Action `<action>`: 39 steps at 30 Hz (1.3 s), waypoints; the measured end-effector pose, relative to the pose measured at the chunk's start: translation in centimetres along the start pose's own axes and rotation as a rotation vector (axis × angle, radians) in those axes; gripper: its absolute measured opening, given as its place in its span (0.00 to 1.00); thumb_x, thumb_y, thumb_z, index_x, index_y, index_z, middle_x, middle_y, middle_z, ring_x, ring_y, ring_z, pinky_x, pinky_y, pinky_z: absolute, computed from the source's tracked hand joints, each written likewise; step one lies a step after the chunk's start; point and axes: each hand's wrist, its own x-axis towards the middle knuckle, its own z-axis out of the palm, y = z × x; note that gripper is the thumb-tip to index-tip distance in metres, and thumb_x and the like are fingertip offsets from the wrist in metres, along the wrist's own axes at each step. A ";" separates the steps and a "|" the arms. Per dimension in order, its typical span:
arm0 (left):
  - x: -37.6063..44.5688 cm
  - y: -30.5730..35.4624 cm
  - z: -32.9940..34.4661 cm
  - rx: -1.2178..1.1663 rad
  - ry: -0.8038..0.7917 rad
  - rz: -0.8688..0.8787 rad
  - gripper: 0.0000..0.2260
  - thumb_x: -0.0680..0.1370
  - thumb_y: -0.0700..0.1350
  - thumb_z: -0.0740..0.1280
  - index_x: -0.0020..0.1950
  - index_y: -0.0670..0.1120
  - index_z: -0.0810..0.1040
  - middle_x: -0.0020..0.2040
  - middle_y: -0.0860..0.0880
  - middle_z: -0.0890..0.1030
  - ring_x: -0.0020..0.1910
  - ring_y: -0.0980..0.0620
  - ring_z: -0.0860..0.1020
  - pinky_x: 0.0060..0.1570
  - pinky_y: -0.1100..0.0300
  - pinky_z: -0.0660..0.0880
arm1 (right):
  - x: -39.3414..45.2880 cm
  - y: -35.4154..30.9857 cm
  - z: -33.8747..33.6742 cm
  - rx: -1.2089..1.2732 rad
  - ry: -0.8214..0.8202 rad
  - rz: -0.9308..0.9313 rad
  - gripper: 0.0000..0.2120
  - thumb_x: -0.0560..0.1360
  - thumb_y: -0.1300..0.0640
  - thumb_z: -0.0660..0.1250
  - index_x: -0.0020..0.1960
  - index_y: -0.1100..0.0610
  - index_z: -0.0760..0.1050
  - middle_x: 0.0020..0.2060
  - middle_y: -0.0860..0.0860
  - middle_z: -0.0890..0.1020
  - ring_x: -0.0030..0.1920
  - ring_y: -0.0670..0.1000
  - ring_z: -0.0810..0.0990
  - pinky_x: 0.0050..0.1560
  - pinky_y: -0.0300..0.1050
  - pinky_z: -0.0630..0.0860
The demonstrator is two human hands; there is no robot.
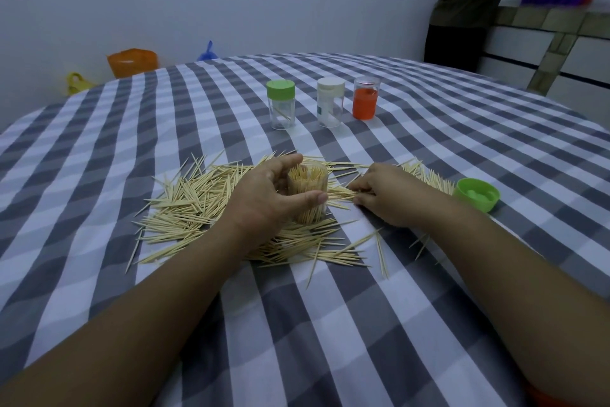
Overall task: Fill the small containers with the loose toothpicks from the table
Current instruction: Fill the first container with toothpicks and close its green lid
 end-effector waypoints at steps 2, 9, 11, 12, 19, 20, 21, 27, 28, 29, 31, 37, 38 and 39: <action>0.0 0.0 0.0 0.011 -0.001 0.000 0.35 0.63 0.51 0.77 0.68 0.49 0.73 0.58 0.52 0.79 0.55 0.59 0.78 0.51 0.76 0.73 | 0.3 -0.1 0.2 -0.043 0.033 0.006 0.12 0.80 0.55 0.59 0.53 0.58 0.79 0.51 0.54 0.75 0.52 0.55 0.75 0.56 0.53 0.73; 0.0 0.0 0.0 -0.003 0.005 -0.002 0.40 0.57 0.57 0.74 0.68 0.49 0.73 0.58 0.51 0.80 0.56 0.57 0.79 0.58 0.62 0.75 | 0.3 -0.6 0.7 -0.296 0.119 -0.063 0.11 0.77 0.64 0.59 0.54 0.57 0.77 0.50 0.54 0.74 0.49 0.54 0.75 0.43 0.43 0.67; 0.0 0.0 0.0 -0.009 0.000 -0.008 0.39 0.58 0.55 0.75 0.68 0.49 0.73 0.58 0.51 0.80 0.56 0.57 0.78 0.57 0.65 0.75 | 0.1 -0.8 0.7 -0.327 0.133 -0.043 0.11 0.76 0.65 0.60 0.54 0.58 0.77 0.49 0.54 0.75 0.48 0.55 0.75 0.42 0.44 0.68; -0.1 0.0 0.0 -0.016 -0.005 -0.013 0.39 0.58 0.55 0.75 0.68 0.49 0.73 0.58 0.51 0.80 0.56 0.57 0.78 0.58 0.65 0.75 | 0.1 -0.9 0.6 -0.332 0.128 -0.026 0.11 0.75 0.65 0.59 0.54 0.59 0.77 0.49 0.55 0.76 0.48 0.55 0.76 0.42 0.44 0.68; 0.0 0.0 0.0 -0.033 -0.022 -0.011 0.37 0.60 0.53 0.76 0.68 0.48 0.72 0.57 0.53 0.80 0.53 0.62 0.78 0.51 0.72 0.75 | -0.5 -0.5 -1.6 0.248 0.132 0.134 0.08 0.80 0.58 0.58 0.47 0.58 0.76 0.41 0.54 0.78 0.43 0.54 0.76 0.42 0.48 0.72; 0.0 0.0 0.1 -0.039 -0.024 -0.014 0.39 0.58 0.55 0.75 0.68 0.48 0.72 0.57 0.52 0.80 0.54 0.60 0.79 0.54 0.68 0.76 | -0.7 -0.4 -1.8 0.378 0.155 0.131 0.09 0.80 0.58 0.58 0.46 0.57 0.76 0.40 0.52 0.79 0.43 0.52 0.77 0.43 0.47 0.73; -0.1 0.0 0.1 -0.043 -0.029 -0.016 0.41 0.57 0.56 0.75 0.68 0.49 0.72 0.57 0.51 0.80 0.55 0.58 0.79 0.57 0.62 0.77 | -0.8 -0.3 -2.0 0.514 0.164 0.126 0.09 0.80 0.59 0.59 0.45 0.56 0.77 0.40 0.51 0.80 0.43 0.51 0.78 0.45 0.46 0.74; -0.3 0.1 0.5 -0.016 -0.033 0.007 0.34 0.63 0.48 0.78 0.68 0.48 0.73 0.57 0.52 0.80 0.55 0.58 0.79 0.54 0.71 0.74 | -1.0 -1.3 -2.2 1.227 0.154 0.085 0.08 0.80 0.63 0.59 0.47 0.59 0.75 0.38 0.55 0.81 0.43 0.54 0.83 0.48 0.46 0.81; -0.3 0.1 0.6 -0.014 -0.037 0.008 0.34 0.64 0.47 0.79 0.68 0.48 0.73 0.57 0.52 0.80 0.55 0.58 0.79 0.56 0.68 0.75 | -1.0 -1.6 -2.2 1.268 0.181 0.073 0.08 0.80 0.62 0.58 0.47 0.58 0.75 0.38 0.54 0.81 0.42 0.53 0.83 0.47 0.45 0.81; -0.3 0.0 0.7 -0.022 -0.041 0.006 0.33 0.64 0.47 0.79 0.67 0.48 0.73 0.57 0.51 0.80 0.55 0.57 0.79 0.58 0.63 0.75 | -1.1 -1.9 -2.2 1.306 0.212 0.061 0.08 0.80 0.62 0.58 0.47 0.58 0.75 0.37 0.54 0.81 0.41 0.52 0.83 0.46 0.45 0.81; -0.3 -0.1 0.9 -0.042 -0.048 0.005 0.33 0.64 0.46 0.79 0.67 0.49 0.73 0.56 0.50 0.81 0.55 0.56 0.80 0.60 0.56 0.76 | -1.2 -2.5 -2.3 1.385 0.286 0.034 0.08 0.81 0.62 0.57 0.47 0.58 0.74 0.37 0.54 0.80 0.41 0.53 0.83 0.48 0.47 0.81; -0.2 -0.2 1.0 -0.052 -0.054 0.016 0.34 0.63 0.48 0.79 0.67 0.49 0.73 0.57 0.49 0.81 0.56 0.54 0.80 0.61 0.54 0.75 | -1.3 -4.3 -2.0 1.569 0.501 -0.056 0.08 0.81 0.62 0.56 0.47 0.56 0.73 0.36 0.52 0.81 0.44 0.53 0.84 0.52 0.48 0.80; -0.2 -0.3 1.0 -0.056 -0.054 0.013 0.34 0.63 0.48 0.79 0.67 0.49 0.73 0.57 0.49 0.81 0.56 0.54 0.80 0.61 0.54 0.75 | -1.3 -4.5 -1.9 1.569 0.520 -0.068 0.08 0.81 0.62 0.56 0.47 0.56 0.73 0.37 0.52 0.81 0.45 0.54 0.83 0.52 0.49 0.80; -0.2 -0.3 1.1 -0.057 -0.053 0.010 0.34 0.63 0.47 0.79 0.67 0.49 0.73 0.57 0.49 0.81 0.56 0.55 0.80 0.61 0.55 0.75 | -1.4 -4.7 -1.7 1.558 0.532 -0.077 0.08 0.81 0.62 0.56 0.47 0.56 0.72 0.38 0.53 0.80 0.46 0.54 0.83 0.53 0.49 0.80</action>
